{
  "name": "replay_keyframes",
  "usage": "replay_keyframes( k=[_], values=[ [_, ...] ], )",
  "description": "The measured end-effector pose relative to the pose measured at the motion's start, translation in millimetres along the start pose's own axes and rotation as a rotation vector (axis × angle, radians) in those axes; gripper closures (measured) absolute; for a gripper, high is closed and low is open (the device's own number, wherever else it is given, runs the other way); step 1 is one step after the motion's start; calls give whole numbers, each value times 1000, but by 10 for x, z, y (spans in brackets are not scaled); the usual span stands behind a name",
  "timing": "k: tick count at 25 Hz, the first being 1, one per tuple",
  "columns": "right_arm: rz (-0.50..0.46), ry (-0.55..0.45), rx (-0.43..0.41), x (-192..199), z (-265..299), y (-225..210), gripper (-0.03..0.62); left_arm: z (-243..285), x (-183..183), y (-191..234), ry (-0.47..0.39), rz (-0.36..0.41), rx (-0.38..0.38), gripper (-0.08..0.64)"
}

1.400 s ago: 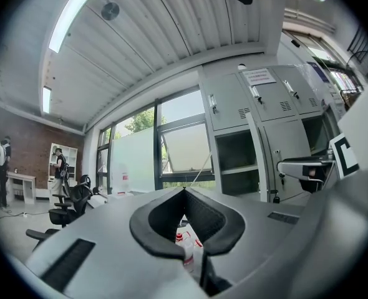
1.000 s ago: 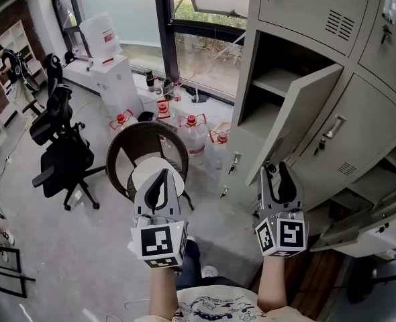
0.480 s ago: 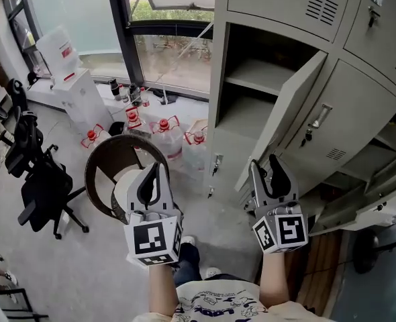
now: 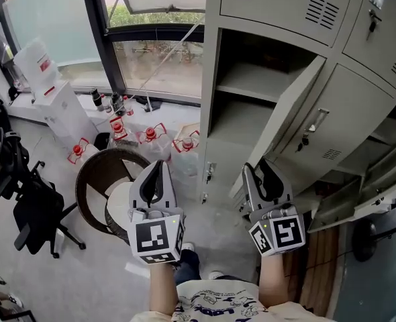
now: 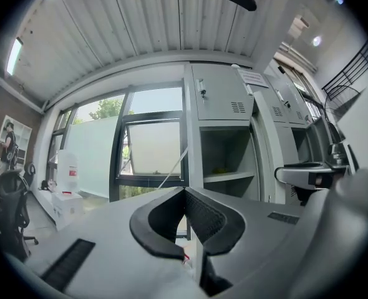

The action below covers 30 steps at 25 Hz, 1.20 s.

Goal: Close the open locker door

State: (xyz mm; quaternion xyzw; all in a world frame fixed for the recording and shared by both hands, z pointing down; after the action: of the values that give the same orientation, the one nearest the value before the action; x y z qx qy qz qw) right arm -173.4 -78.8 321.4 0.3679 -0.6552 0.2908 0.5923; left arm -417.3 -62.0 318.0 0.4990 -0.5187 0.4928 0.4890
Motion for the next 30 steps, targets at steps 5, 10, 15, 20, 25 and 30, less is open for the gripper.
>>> replay_keyframes(
  k=[5,10,15,20,25,30],
  values=[
    [18,-3,8,29,278,28,472,179,-2,133,4,13,8,558],
    [28,6,24,69,591,63,479,326,14,382,12,26,-5,558],
    [23,17,54,85,892,92,482,493,8,647,7,30,-13,558],
    [15,27,91,112,1142,102,483,690,7,870,0,26,-7,558],
    [5,31,136,142,1370,104,485,921,29,1037,5,18,25,558],
    [-12,42,184,163,1577,79,486,1149,67,1152,-7,15,71,558]
  ],
)
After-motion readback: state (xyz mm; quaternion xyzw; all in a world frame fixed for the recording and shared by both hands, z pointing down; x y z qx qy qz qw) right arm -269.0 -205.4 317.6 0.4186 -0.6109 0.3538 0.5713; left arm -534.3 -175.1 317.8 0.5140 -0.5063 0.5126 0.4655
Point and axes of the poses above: the fingertips, and each gripper's own axes: z forward along the fingers, y to its left, x out of its underside, the point moved 8 cm from there along -z, backward along the fingers, and after that the axes turned 7 degrees about -x, right-handed, at the moved point
